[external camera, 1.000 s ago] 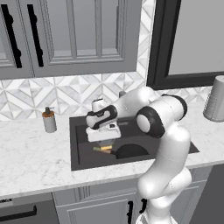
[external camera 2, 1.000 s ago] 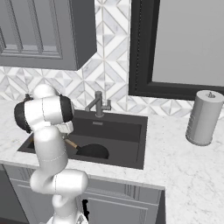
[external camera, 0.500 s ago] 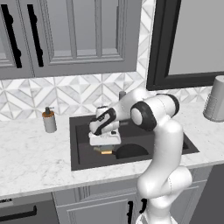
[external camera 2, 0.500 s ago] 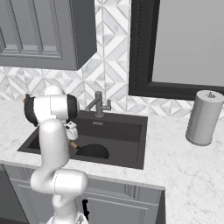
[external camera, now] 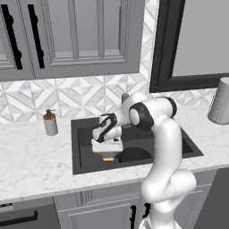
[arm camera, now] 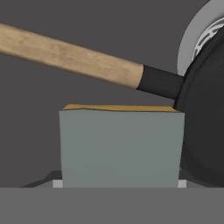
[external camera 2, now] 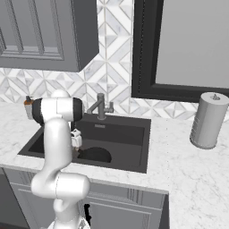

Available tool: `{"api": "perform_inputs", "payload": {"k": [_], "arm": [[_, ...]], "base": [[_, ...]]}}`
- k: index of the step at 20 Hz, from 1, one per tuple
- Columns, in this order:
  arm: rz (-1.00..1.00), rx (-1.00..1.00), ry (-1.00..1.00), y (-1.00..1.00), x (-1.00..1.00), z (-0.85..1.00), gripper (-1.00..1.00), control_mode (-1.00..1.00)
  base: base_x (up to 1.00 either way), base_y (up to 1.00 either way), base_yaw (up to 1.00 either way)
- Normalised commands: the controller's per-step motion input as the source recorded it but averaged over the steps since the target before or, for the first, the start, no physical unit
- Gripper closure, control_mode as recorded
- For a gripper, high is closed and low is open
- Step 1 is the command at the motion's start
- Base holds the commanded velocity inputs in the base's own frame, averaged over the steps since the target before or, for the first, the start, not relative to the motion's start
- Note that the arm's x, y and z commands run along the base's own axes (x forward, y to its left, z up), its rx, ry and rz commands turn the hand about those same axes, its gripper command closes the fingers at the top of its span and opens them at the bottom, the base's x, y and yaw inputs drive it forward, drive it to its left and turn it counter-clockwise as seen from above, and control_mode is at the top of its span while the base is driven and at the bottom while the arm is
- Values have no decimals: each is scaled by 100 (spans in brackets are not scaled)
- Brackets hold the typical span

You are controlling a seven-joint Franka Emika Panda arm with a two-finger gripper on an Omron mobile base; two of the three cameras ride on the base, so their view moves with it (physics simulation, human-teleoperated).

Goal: Pick the pan and sponge and place them into the sink. Then turn on the water.

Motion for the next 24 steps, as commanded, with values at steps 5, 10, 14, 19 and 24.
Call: {"api": "perform_inputs", "payload": {"k": [5, 10, 14, 19, 24], "arm": [[0, -1, 0, 0, 0, -18, 100, -100], [0, 0, 0, 0, 0, -6, 100, -100], [0, 0, 0, 0, 0, 0, -100, -100], [0, 0, -5, 0, -1, 13, -100, -100], [0, 0, -14, -3, -19, 70, -100, -100]], "base": [[0, 0, 0], [0, 0, 0], [0, 0, 0], [0, 0, 0], [0, 0, 0]]}}
